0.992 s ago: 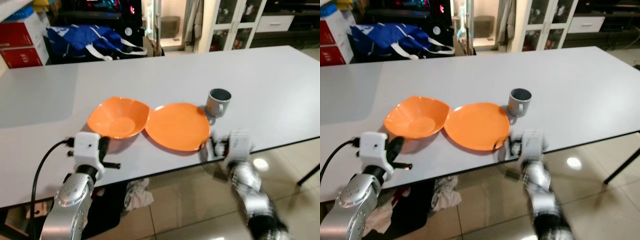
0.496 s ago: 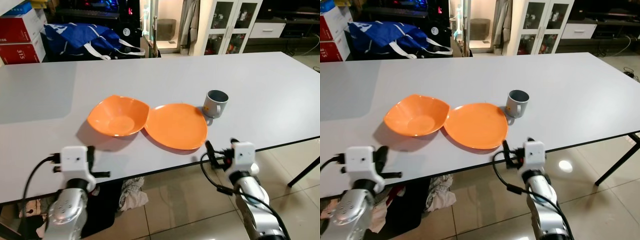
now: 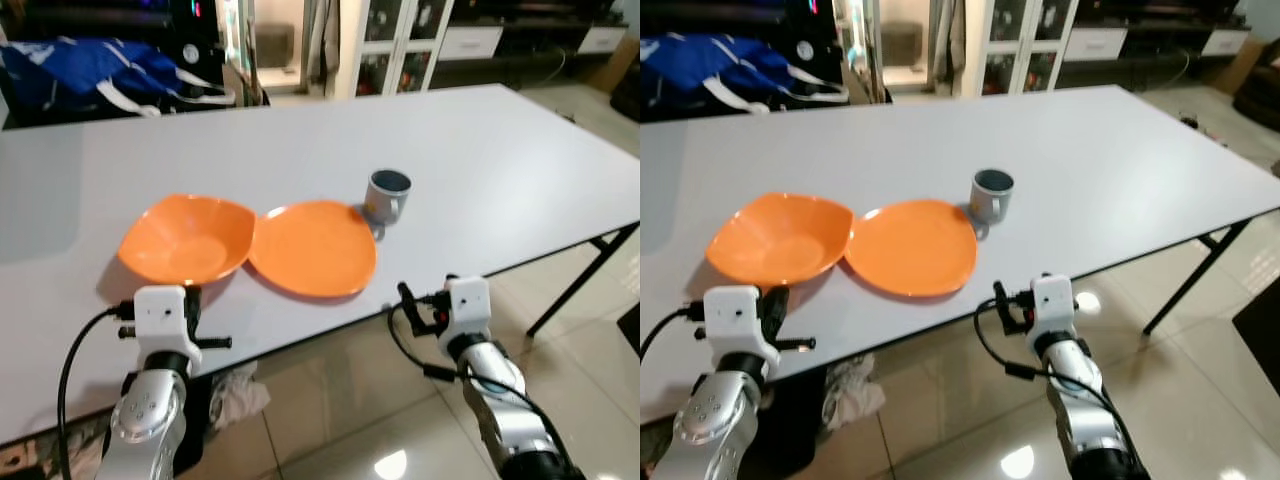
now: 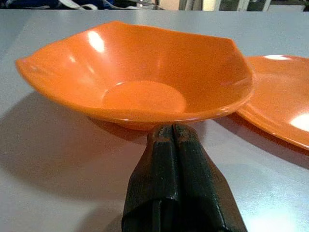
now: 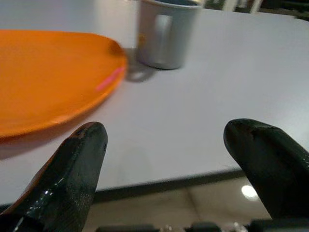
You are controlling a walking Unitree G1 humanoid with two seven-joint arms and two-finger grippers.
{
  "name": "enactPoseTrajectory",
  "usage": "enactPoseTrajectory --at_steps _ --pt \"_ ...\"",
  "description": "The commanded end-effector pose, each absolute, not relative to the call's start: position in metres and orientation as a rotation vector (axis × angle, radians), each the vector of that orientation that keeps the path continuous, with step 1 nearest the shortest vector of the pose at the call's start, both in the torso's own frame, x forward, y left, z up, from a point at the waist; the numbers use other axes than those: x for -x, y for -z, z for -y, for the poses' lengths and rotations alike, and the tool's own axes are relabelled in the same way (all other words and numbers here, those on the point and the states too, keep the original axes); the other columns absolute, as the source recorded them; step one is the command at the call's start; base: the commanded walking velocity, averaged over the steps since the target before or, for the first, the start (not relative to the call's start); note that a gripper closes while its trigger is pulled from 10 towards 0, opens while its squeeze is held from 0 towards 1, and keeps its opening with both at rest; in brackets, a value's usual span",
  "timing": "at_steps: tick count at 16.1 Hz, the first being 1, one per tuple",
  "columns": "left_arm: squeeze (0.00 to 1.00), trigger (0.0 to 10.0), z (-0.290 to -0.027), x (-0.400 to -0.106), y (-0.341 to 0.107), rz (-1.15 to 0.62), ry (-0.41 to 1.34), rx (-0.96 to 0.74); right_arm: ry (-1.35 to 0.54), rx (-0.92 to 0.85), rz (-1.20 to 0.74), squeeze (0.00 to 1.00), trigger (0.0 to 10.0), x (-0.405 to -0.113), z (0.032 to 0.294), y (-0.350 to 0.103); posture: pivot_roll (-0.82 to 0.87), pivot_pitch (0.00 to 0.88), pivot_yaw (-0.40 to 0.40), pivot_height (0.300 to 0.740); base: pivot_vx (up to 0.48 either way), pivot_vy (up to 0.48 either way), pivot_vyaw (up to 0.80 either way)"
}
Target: Setting the table
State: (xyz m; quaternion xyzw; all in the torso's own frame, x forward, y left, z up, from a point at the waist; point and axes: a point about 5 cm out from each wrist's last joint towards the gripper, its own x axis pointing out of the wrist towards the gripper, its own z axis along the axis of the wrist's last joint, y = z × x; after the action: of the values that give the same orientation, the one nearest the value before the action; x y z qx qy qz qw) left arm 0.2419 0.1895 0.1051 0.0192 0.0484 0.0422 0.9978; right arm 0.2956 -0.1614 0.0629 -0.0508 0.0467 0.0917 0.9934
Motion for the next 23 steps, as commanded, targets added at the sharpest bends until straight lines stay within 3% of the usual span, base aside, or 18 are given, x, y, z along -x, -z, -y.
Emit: enactPoseTrajectory --at_steps 1,9,13,23 --pt "0.0 10.0 -0.1906 -0.2412 -0.1065 -0.095 -0.092 -0.063 -0.212 0.115 -0.089 0.0 10.0 -0.2978 0.1568 -0.0653 0.06 0.0 -0.057 0.736 0.0 0.0 0.65" --pt "0.0 10.0 -0.1914 -0.245 -0.1056 -0.116 -0.07 -0.035 -0.18 0.085 -0.092 0.0 10.0 -0.297 0.1595 -0.0635 0.06 0.0 -0.045 0.736 0.0 0.0 0.63" --pt "0.0 10.0 -0.1908 -0.2474 -0.1065 -0.121 -0.076 -0.057 -0.179 0.09 -0.085 0.0 10.0 -0.2977 0.1579 -0.0643 0.05 0.0 -0.035 0.736 0.0 0.0 0.0" --pt "0.0 10.0 -0.1857 -0.2506 -0.1114 -0.111 -0.075 -0.017 -0.219 0.091 -0.104 0.0 10.0 -0.2961 0.1514 -0.0617 0.05 0.0 -0.038 0.736 0.0 0.465 0.0"
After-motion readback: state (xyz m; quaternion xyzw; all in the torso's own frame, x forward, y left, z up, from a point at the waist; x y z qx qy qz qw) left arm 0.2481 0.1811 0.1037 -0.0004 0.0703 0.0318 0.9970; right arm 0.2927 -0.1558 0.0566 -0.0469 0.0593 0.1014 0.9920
